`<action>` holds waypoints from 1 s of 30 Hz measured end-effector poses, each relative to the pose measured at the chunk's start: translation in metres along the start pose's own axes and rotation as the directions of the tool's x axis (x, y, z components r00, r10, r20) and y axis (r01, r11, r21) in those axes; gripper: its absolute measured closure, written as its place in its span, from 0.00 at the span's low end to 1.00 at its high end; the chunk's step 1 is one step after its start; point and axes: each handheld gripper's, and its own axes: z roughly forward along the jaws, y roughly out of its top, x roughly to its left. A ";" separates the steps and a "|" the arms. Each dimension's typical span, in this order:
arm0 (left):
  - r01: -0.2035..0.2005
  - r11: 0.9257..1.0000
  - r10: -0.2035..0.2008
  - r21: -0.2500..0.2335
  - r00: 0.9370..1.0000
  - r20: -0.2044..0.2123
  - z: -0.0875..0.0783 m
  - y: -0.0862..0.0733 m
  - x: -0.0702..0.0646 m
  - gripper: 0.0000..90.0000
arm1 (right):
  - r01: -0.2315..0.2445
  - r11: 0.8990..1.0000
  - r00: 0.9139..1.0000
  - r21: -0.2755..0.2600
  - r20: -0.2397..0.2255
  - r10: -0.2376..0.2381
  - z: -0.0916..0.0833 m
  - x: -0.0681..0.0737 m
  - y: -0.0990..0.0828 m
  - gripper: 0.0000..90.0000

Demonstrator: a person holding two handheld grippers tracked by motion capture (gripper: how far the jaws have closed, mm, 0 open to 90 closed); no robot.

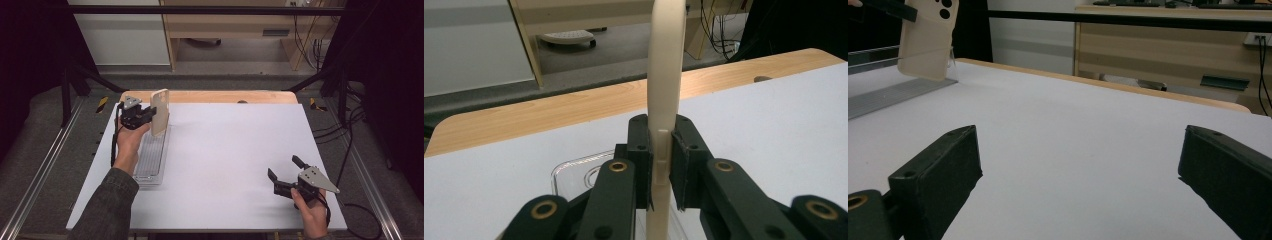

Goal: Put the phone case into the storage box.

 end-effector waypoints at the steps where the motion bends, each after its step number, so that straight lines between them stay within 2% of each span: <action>1: 0.000 1.000 0.000 0.001 1.000 0.000 0.000 0.000 0.000 0.89 | 0.000 1.000 1.000 0.000 0.000 0.000 0.000 0.000 0.000 0.04; 30: 0.014 1.000 -0.014 0.013 0.999 -0.035 0.005 -0.003 0.004 0.89 | -0.007 1.000 1.000 0.002 0.000 0.007 0.001 -0.001 -0.001 0.04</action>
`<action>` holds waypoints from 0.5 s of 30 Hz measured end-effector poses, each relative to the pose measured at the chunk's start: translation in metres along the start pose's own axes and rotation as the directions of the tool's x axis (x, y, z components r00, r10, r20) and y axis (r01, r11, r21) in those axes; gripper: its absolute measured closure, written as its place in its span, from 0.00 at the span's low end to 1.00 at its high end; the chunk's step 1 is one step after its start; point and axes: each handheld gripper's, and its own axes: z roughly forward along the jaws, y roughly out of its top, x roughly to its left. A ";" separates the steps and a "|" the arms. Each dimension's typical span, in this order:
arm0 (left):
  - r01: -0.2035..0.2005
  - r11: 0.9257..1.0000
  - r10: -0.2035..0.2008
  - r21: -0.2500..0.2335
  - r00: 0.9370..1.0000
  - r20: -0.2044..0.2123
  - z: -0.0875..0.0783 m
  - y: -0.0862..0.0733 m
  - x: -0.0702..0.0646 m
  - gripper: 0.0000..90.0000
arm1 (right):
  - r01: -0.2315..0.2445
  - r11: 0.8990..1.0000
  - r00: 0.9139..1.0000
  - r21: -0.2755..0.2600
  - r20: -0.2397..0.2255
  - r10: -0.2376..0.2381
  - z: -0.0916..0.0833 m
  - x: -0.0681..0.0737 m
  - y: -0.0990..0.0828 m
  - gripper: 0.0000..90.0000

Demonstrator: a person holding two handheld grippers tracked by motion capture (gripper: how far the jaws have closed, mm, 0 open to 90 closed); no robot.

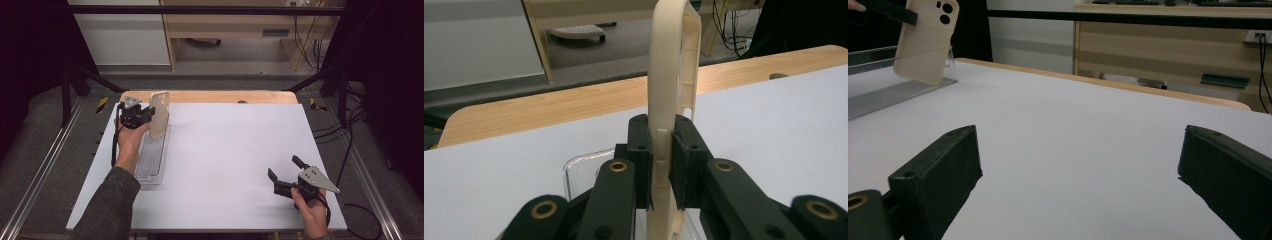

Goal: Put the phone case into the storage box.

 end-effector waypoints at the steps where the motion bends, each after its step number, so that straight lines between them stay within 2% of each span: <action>1: 0.002 1.000 -0.002 0.000 1.000 0.000 0.000 0.000 0.000 0.89 | 0.000 1.000 1.000 0.000 0.000 0.000 0.000 0.000 0.000 0.04; 7: 0.012 1.000 -0.012 -0.001 1.000 -0.005 0.001 0.000 0.002 0.89 | -0.003 1.000 1.000 -0.001 0.000 0.003 0.000 0.000 0.000 0.04; 15: 0.001 1.000 -0.001 0.002 1.000 -0.027 0.002 0.000 0.001 0.89 | -0.003 1.000 1.000 0.003 0.001 0.003 0.000 0.000 0.000 0.04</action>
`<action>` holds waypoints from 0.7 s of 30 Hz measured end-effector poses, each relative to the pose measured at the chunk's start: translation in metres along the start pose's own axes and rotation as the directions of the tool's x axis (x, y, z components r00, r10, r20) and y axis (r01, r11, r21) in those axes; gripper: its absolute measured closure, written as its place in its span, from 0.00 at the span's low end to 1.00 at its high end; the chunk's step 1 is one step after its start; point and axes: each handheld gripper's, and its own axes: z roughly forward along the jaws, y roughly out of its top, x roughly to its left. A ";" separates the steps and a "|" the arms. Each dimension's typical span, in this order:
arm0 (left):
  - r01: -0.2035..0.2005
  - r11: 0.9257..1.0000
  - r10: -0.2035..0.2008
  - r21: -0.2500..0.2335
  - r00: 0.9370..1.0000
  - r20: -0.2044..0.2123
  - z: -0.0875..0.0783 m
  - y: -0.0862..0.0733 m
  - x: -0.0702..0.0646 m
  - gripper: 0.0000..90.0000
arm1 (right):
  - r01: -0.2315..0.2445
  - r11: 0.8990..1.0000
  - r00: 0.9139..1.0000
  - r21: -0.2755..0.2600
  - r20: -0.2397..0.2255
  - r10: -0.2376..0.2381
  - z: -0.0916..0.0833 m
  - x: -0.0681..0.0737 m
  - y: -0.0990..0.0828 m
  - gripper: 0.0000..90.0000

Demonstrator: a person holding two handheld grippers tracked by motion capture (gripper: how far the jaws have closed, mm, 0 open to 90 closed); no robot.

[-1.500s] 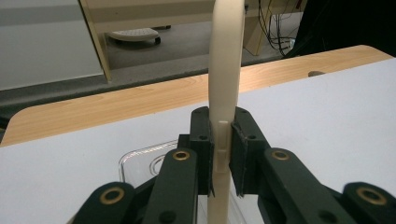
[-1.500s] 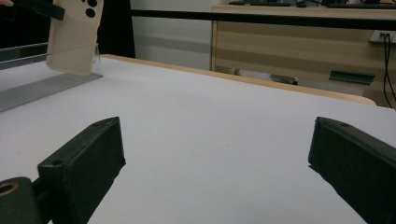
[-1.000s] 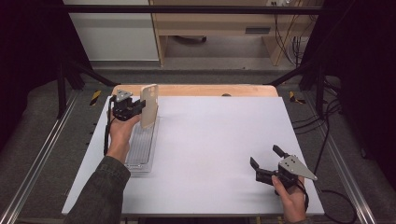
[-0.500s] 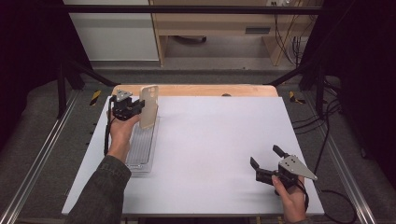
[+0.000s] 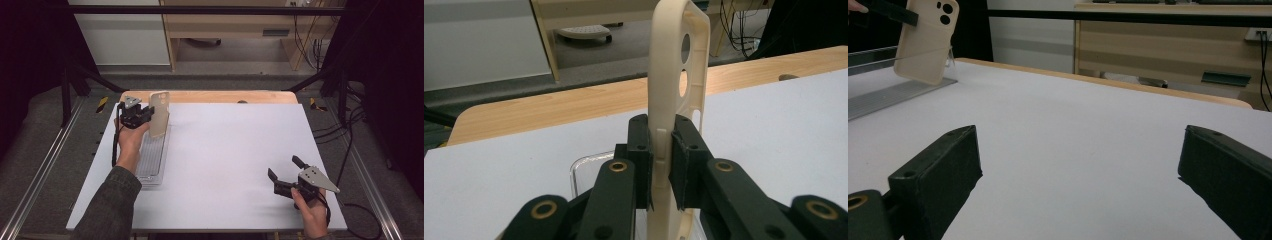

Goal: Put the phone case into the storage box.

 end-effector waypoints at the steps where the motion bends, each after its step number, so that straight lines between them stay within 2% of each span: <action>1: -0.003 1.000 0.003 0.001 1.000 -0.003 0.000 0.000 0.000 0.89 | -0.001 1.000 1.000 0.000 0.000 0.001 0.000 0.000 0.000 0.04; 21: 0.001 1.000 -0.001 0.000 1.000 -0.025 0.001 0.000 0.000 0.89 | -0.007 1.000 1.000 0.004 0.000 0.007 0.000 0.000 0.000 0.04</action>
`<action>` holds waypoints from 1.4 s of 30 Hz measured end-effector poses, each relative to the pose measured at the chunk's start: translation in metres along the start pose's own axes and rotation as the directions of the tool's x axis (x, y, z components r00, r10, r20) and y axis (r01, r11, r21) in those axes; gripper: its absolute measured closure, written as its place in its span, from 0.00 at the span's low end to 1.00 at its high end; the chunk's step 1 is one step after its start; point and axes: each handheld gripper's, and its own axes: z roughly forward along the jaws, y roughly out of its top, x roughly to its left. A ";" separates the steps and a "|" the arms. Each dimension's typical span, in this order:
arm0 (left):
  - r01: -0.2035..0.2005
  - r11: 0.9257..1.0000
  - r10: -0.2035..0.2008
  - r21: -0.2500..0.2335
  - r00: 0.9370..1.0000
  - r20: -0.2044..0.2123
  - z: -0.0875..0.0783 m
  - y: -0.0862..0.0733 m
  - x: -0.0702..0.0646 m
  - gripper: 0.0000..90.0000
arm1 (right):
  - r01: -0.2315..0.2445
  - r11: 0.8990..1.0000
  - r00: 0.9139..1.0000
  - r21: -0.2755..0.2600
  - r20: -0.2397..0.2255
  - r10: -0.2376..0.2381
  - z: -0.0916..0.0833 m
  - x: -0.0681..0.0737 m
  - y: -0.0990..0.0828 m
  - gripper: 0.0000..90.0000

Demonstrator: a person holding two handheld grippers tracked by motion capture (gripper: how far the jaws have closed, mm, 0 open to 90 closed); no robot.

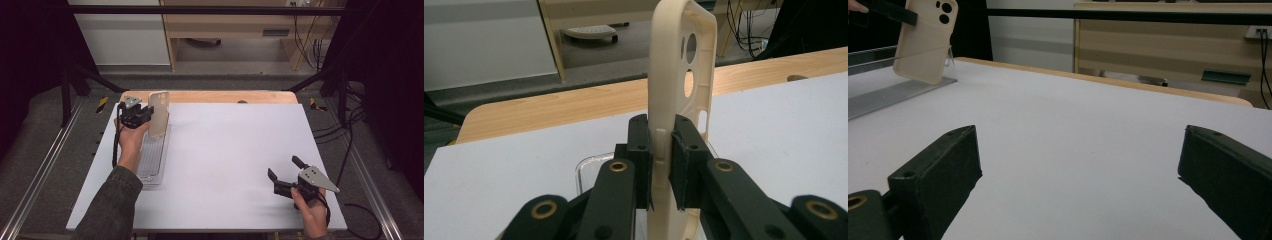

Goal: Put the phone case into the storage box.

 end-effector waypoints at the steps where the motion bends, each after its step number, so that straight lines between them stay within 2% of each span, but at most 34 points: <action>1: -0.001 1.000 0.001 0.000 1.000 -0.001 0.000 0.000 0.000 0.89 | 0.000 1.000 1.000 0.000 0.000 0.000 0.000 0.000 0.000 0.04; 42: 0.013 1.000 -0.013 -0.005 1.000 -0.028 0.003 -0.001 0.003 0.89 | 0.002 1.000 1.000 0.000 -0.007 -0.002 0.001 0.001 0.000 0.04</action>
